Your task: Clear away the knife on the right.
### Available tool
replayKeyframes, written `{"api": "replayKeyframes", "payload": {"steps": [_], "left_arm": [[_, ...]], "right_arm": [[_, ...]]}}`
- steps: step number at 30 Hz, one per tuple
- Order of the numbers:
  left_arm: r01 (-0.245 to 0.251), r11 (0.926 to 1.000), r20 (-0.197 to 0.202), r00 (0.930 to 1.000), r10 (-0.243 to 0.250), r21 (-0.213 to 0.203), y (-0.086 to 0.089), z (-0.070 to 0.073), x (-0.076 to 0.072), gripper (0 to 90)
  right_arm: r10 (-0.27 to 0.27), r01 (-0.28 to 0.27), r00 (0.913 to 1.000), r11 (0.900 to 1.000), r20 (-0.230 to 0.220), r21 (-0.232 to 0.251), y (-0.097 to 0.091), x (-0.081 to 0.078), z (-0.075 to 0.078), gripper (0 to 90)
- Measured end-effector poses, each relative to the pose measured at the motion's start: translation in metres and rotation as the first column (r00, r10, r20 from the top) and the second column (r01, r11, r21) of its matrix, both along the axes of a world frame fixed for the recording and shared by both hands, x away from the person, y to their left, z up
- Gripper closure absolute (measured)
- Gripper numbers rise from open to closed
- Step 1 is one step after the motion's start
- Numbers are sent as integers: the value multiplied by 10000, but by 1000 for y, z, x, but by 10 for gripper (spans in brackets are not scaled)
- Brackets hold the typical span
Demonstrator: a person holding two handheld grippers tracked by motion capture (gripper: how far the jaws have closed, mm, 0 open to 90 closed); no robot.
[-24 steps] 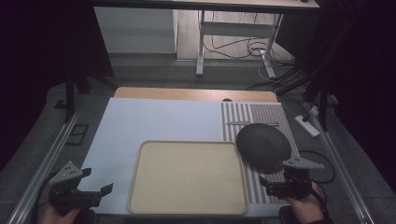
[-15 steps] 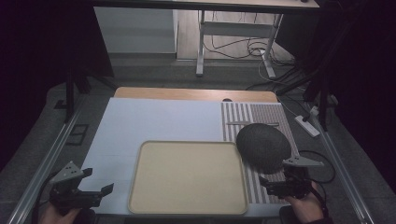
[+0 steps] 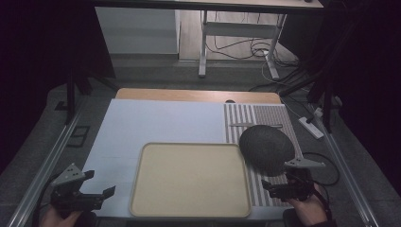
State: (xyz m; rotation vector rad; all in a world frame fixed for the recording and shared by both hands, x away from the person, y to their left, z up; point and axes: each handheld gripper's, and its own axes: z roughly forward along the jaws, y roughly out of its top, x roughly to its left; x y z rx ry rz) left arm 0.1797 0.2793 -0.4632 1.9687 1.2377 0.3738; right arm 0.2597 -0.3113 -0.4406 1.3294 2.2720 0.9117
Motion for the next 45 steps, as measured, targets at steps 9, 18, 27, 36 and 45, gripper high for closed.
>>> {"api": "replayKeyframes", "payload": {"steps": [9, 18, 27, 36, 45], "left_arm": [[-20, 10000, -7, 10000, 20, -2, 0, 0, 0, 40], [-38, 10000, -36, 10000, 38, 12, 0, 0, 0, 42], [-50, 10000, -36, 10000, 50, 44, -1, 0, 0, 44], [-48, 10000, -32, 10000, 48, 51, -1, 0, 0, 44], [-65, 10000, -39, 10000, 65, 47, -1, 0, 0, 44]], "right_arm": [[-82, 83, 10000, 9995, 32, -310, 3, 1, 0, 0], [100, -83, 9993, 9989, 372, -456, 9, 3, 1, 0], [304, -282, 9987, 9982, 401, -535, 11, 4, -1, 0], [374, -345, 9978, 9980, 542, -533, 12, 8, 0, 0], [555, -515, 9964, 9968, 647, -612, 15, 13, -1, 0]]}}
